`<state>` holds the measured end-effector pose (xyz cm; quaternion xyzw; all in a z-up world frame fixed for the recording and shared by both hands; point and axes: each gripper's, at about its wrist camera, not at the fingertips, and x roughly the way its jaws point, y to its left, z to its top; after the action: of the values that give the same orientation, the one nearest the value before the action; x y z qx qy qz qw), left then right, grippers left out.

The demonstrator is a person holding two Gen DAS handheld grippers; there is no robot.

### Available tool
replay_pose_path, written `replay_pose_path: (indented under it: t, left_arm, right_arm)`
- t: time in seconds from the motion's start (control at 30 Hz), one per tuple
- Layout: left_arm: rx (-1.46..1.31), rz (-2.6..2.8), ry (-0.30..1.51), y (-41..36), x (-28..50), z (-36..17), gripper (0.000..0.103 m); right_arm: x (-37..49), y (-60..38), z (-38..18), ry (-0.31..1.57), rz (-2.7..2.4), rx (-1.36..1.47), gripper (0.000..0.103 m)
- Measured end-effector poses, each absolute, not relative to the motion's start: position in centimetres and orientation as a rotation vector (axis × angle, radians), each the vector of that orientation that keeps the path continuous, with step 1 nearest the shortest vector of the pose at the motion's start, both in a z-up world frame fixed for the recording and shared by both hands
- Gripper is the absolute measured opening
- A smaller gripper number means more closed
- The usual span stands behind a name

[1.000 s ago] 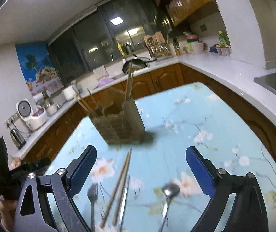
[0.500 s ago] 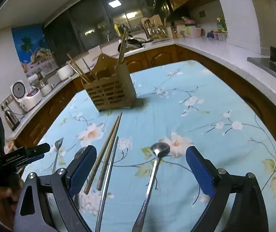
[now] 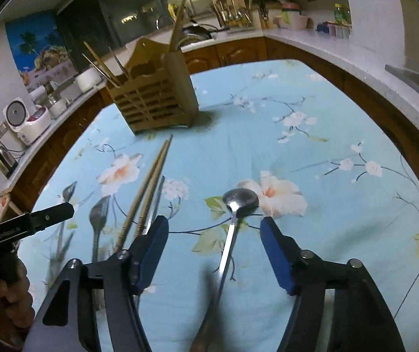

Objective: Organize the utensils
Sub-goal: 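Grasp a silver fork with the left tool while the right tool grasps a silver spoon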

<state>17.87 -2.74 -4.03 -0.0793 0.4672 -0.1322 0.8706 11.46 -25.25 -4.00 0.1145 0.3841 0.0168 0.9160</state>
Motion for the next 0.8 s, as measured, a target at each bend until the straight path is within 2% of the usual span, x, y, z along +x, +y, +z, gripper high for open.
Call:
replay_pose_path:
  t: [0.23, 0.3, 0.37, 0.5, 0.53, 0.57, 0.6, 0.63, 0.67, 0.73, 0.8]
  left_arm:
    - [-0.129, -0.273, 1.017, -4.1, 19.7, -5.2, 0.075]
    - [-0.108, -0.271, 1.031, -4.5, 20.2, -5.6, 0.068]
    - [-0.098, -0.275, 1.052, -5.0, 20.6, -6.1, 0.055]
    - [-0.047, -0.267, 1.051, -5.6, 20.9, -6.5, 0.049]
    - [-0.035, -0.266, 1.046, -5.7, 20.9, -6.5, 0.045]
    - [-0.022, -0.267, 1.043, -5.8, 20.9, -6.5, 0.036]
    - [-0.012, -0.27, 1.04, -5.9, 20.9, -6.5, 0.033]
    - [-0.006, -0.277, 1.037, -6.0, 20.9, -6.5, 0.031]
    - [-0.005, -0.283, 1.035, -6.0, 20.9, -6.5, 0.03]
    - [-0.011, -0.297, 1.032, -5.9, 20.8, -6.5, 0.029]
    - [-0.026, -0.31, 1.031, -5.8, 20.8, -6.5, 0.027]
  right_arm:
    - [12.6, -25.9, -4.7, 0.827, 0.017, 0.231, 0.049]
    - [13.1, -26.1, -5.0, 0.84, 0.013, 0.233, 0.048]
    - [13.7, -26.2, -5.4, 0.857, 0.01, 0.233, 0.044]
    - [14.8, -26.1, -6.3, 0.887, 0.008, 0.224, 0.041]
    - [14.9, -26.0, -6.4, 0.893, 0.01, 0.22, 0.039]
    - [15.1, -25.9, -6.6, 0.897, 0.008, 0.211, 0.038]
    - [15.2, -25.7, -6.6, 0.892, 0.004, 0.195, 0.037]
    - [15.3, -25.6, -6.6, 0.893, 0.003, 0.184, 0.032]
    - [15.4, -25.5, -6.7, 0.893, -0.001, 0.175, 0.021]
    - [15.6, -25.7, -6.7, 0.896, 0.011, 0.181, 0.006]
    - [15.5, -25.8, -6.6, 0.892, 0.016, 0.187, 0.005]
